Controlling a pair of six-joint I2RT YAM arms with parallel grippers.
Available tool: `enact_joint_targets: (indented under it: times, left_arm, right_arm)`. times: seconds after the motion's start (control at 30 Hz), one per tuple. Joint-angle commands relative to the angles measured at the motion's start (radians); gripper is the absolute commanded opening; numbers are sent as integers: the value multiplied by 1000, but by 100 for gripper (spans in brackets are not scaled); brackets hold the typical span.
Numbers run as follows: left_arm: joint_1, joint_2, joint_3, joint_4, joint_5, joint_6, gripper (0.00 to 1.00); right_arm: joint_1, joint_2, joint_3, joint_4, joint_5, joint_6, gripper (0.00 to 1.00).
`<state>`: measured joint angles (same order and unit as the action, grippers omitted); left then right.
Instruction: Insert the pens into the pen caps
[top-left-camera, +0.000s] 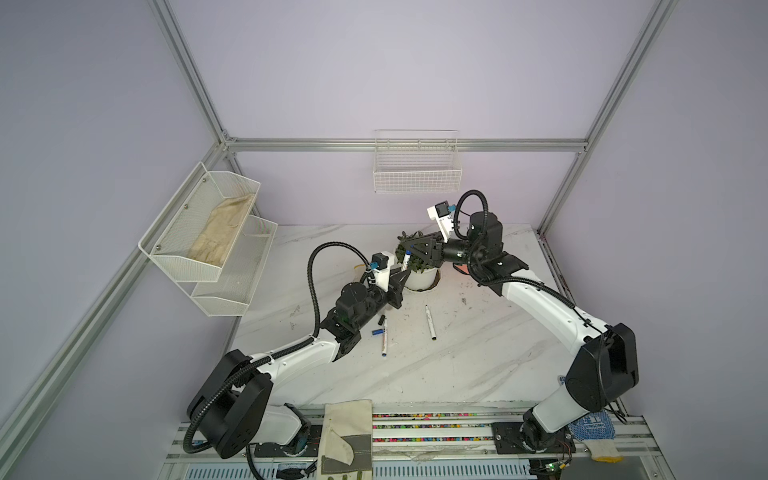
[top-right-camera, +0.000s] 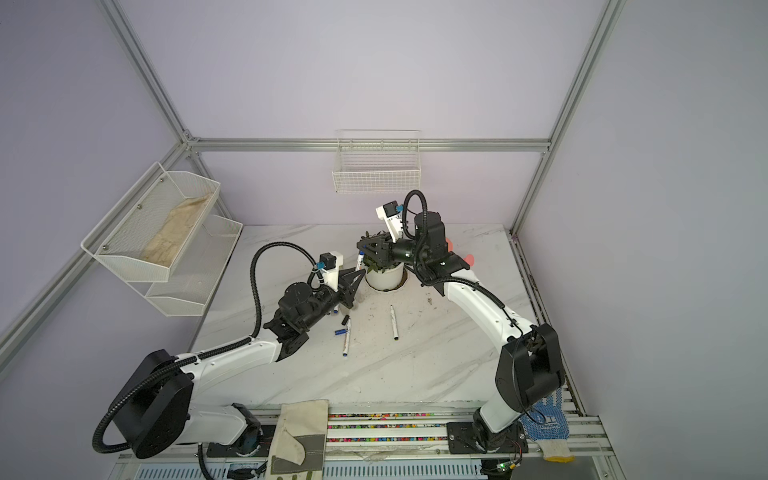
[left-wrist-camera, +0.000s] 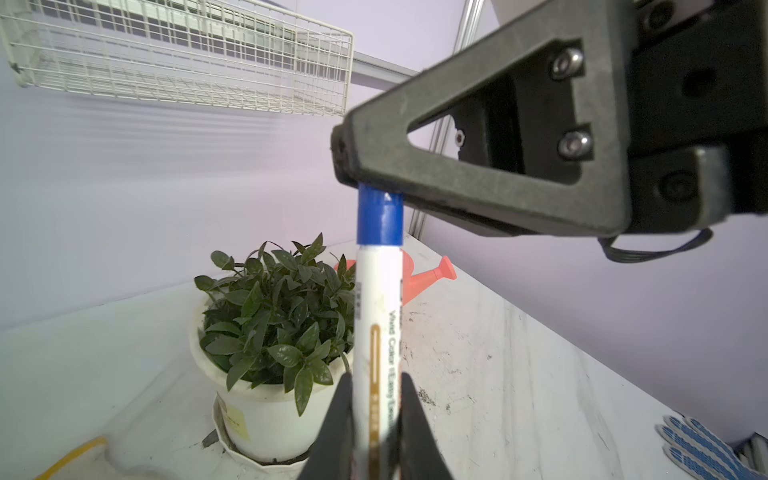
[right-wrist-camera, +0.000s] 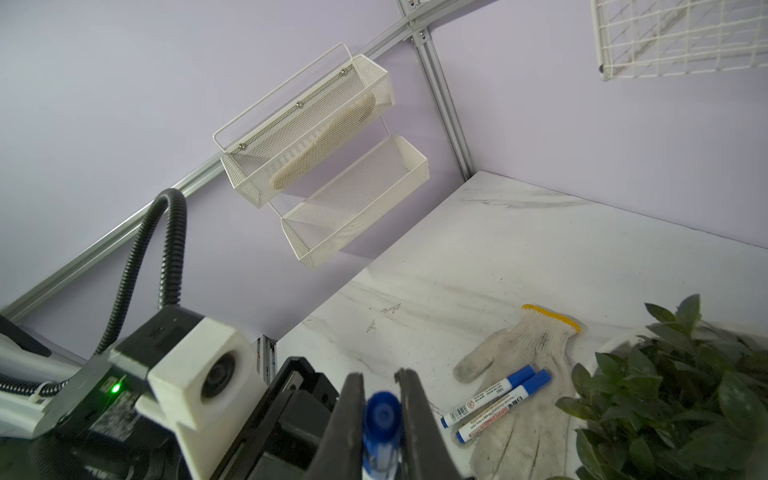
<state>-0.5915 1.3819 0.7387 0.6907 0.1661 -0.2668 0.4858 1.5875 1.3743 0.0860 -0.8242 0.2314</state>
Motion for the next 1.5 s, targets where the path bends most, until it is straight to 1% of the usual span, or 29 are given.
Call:
enact_joint_targets:
  times: [0.0,0.1,0.17,0.3,0.43,0.53,0.67,0.73,0.8,0.93,1.0,1.07,1.13,1.23,1.3,1.4,1.43,1.47]
  left_arm:
    - [129,-21,126,342,136,-177,0]
    - [167,-14,166,346,234,-229,0]
    - [171,-11,185,336,263,-233,0]
    - [170,4,208,334,281,-247,0]
    - [165,11,228,295,278,-214,0]
    - [145,-6,221,264,202,-146,0]
    - [103,-48,217,203,62,6,0]
    - [78,-68,215,184,2,106,0]
    - [58,-84,210,181,-42,173,0]
    - [33,-102,188,212,-129,240,0]
    - [33,-104,160,268,-175,220,0]
    - [44,-102,141,292,-193,145,0]
    - [58,-95,134,283,-131,73,0]
    - [64,-77,132,218,9,3,0]
    - [63,-64,125,178,73,-38,0]
    - [62,-42,81,140,110,-74,0]
    - [63,-34,60,137,103,-87,0]
    - [63,-31,38,134,93,-99,0]
  right_arm:
    - [34,-12,-59,-297,-146,-106,0]
    - [49,-12,-35,-422,-37,-205,0]
    - [71,-5,-19,-478,20,-253,0]
    - [142,16,0,-535,125,-301,0]
    - [169,38,10,-565,207,-330,0]
    - [171,44,6,-566,260,-333,0]
    - [162,56,-5,-552,299,-305,0]
    - [148,71,-4,-548,271,-287,0]
    - [140,89,-4,-548,228,-274,0]
    - [140,129,-1,-571,193,-258,0]
    - [140,152,7,-596,193,-269,0]
    - [140,163,19,-608,190,-296,0]
    - [140,160,30,-604,182,-306,0]
    - [139,150,61,-575,181,-300,0]
    - [135,142,85,-545,188,-290,0]
    - [118,126,128,-447,200,-253,1]
    - [110,122,144,-404,201,-236,3]
    - [99,118,160,-360,206,-215,9]
